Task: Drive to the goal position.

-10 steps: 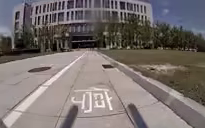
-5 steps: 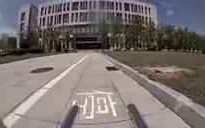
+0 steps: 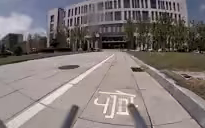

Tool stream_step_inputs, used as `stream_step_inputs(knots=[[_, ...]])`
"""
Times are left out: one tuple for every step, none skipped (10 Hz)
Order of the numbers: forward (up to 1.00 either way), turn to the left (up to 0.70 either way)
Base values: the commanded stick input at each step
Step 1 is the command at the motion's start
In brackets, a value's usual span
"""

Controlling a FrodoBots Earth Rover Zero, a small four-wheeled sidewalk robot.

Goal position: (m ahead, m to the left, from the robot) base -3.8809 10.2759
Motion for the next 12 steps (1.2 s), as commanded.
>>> stream_step_inputs(knots=[[0.00,0.70],[0.00,0.70],[0.00,0.70],[0.00,0.70],[0.00,0.70],[0.00,0.70],[0.00,0.70],[0.00,0.70],[0.00,0.70],[0.00,0.70],[0.00,0.70],[0.00,0.70]])
